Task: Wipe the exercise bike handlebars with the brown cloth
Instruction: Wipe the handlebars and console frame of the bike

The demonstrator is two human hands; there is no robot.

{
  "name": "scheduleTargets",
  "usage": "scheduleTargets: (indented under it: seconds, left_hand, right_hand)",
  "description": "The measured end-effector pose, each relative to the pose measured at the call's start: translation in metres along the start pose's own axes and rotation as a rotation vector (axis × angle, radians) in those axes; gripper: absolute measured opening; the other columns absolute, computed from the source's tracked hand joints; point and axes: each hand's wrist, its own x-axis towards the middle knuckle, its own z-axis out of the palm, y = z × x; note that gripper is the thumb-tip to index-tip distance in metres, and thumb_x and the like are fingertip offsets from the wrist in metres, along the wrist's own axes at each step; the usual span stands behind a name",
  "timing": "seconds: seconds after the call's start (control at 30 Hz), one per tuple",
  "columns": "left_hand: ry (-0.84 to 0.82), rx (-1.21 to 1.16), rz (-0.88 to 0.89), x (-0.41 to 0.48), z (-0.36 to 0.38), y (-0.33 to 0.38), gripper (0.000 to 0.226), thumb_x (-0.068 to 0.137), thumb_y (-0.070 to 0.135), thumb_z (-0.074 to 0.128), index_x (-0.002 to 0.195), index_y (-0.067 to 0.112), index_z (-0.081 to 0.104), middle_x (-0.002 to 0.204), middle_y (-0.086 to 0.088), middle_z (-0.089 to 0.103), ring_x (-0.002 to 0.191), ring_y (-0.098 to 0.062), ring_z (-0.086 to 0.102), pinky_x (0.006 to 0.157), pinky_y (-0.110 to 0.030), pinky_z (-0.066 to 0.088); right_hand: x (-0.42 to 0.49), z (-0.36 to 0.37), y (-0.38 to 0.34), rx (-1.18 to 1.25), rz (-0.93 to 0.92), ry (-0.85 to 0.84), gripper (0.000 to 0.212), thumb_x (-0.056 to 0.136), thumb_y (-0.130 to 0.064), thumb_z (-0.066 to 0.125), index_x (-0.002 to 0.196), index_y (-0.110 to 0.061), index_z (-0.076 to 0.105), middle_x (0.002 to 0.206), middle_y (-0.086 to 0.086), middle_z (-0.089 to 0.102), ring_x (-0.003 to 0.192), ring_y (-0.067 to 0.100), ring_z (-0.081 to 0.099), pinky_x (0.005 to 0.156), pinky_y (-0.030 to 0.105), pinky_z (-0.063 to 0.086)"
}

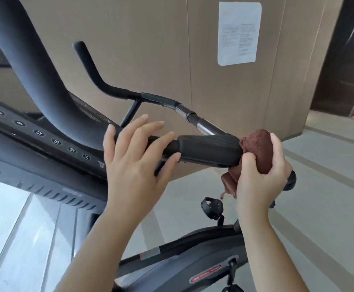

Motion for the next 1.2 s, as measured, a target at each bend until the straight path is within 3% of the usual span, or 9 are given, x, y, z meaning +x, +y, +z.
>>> scheduleTargets:
  seconds: [0.1, 0.23, 0.43, 0.53, 0.63, 0.7, 0.83, 0.97, 1.2]
  left_hand:
    - [-0.019, 0.074, 0.019, 0.004, -0.016, -0.036, 0.035, 0.087, 0.038, 0.057, 0.103, 0.008, 0.067, 0.111, -0.012, 0.064, 0.117, -0.03, 0.047, 0.104, -0.053, 0.017]
    - [-0.015, 0.077, 0.086, 0.006, -0.028, -0.064, 0.04, 0.086, 0.045, 0.057, 0.102, 0.009, 0.066, 0.099, -0.01, 0.067, 0.102, -0.024, 0.049, 0.103, -0.048, 0.021]
    - [0.028, 0.003, 0.106, 0.005, -0.024, -0.068, 0.032, 0.087, 0.038, 0.054, 0.1, 0.011, 0.066, 0.092, -0.006, 0.067, 0.093, -0.021, 0.045, 0.104, -0.038, 0.018]
    - [0.011, -0.004, 0.108, 0.005, -0.024, -0.069, 0.034, 0.088, 0.038, 0.05, 0.101, 0.01, 0.066, 0.092, -0.006, 0.067, 0.092, -0.021, 0.045, 0.105, -0.035, 0.016]
    - [0.008, 0.008, 0.088, 0.003, -0.023, -0.067, 0.036, 0.086, 0.042, 0.057, 0.1, 0.011, 0.066, 0.093, -0.005, 0.067, 0.094, -0.02, 0.046, 0.105, -0.035, 0.017]
    - [0.003, 0.014, 0.058, 0.003, -0.022, -0.065, 0.038, 0.083, 0.043, 0.06, 0.1, 0.01, 0.066, 0.094, -0.004, 0.067, 0.096, -0.02, 0.048, 0.104, -0.036, 0.019]
    - [0.007, 0.035, 0.051, 0.004, -0.022, -0.061, 0.04, 0.082, 0.045, 0.058, 0.097, 0.009, 0.064, 0.097, -0.005, 0.068, 0.099, -0.02, 0.05, 0.102, -0.037, 0.023]
    - [0.003, 0.046, 0.031, 0.003, -0.023, -0.059, 0.039, 0.082, 0.044, 0.056, 0.097, 0.008, 0.063, 0.099, -0.005, 0.067, 0.103, -0.018, 0.05, 0.104, -0.036, 0.021]
    - [0.016, 0.11, -0.057, -0.006, -0.026, -0.051, 0.045, 0.079, 0.043, 0.06, 0.102, 0.005, 0.065, 0.108, -0.01, 0.065, 0.113, -0.022, 0.047, 0.101, -0.047, 0.031]
  right_hand:
    - [-0.019, 0.011, -0.015, -0.047, 0.014, 0.079, 0.055, 0.076, -0.011, 0.055, 0.126, -0.033, 0.052, 0.119, -0.001, 0.039, 0.099, -0.002, 0.053, 0.081, 0.022, 0.049]
    - [-0.051, 0.025, -0.04, -0.255, -0.126, 0.11, 0.054, 0.077, -0.007, 0.058, 0.128, -0.025, 0.052, 0.123, 0.007, 0.04, 0.105, 0.02, 0.052, 0.078, 0.02, 0.047]
    - [-0.108, 0.073, -0.08, -0.553, -0.445, -0.111, 0.052, 0.072, -0.011, 0.066, 0.123, -0.016, 0.058, 0.114, 0.018, 0.049, 0.09, 0.032, 0.052, 0.074, 0.027, 0.041]
    - [-0.099, 0.064, -0.085, -0.436, -0.461, -0.332, 0.05, 0.074, -0.013, 0.066, 0.124, -0.02, 0.058, 0.116, 0.011, 0.049, 0.098, 0.024, 0.054, 0.081, 0.029, 0.048]
    - [-0.062, 0.046, -0.093, -0.329, -0.554, -0.547, 0.049, 0.076, -0.017, 0.065, 0.124, -0.021, 0.057, 0.115, 0.004, 0.05, 0.101, 0.004, 0.049, 0.088, 0.008, 0.038]
    - [-0.036, 0.049, -0.097, -0.304, -0.575, -0.677, 0.048, 0.078, -0.02, 0.063, 0.125, -0.025, 0.056, 0.116, 0.0, 0.049, 0.102, -0.003, 0.047, 0.089, 0.004, 0.034]
    - [-0.009, 0.064, -0.092, -0.5, -0.513, -1.156, 0.049, 0.079, -0.031, 0.062, 0.125, -0.044, 0.051, 0.111, -0.012, 0.048, 0.099, 0.002, 0.049, 0.083, 0.016, 0.042]
    - [0.023, 0.05, -0.087, -0.489, -0.459, -1.303, 0.048, 0.076, -0.033, 0.06, 0.118, -0.054, 0.049, 0.105, -0.021, 0.048, 0.094, -0.002, 0.052, 0.07, 0.017, 0.046]
    - [0.003, 0.076, -0.09, -0.331, -0.583, -1.281, 0.047, 0.074, -0.028, 0.062, 0.116, -0.049, 0.055, 0.111, -0.015, 0.05, 0.104, 0.005, 0.05, 0.088, 0.03, 0.044]
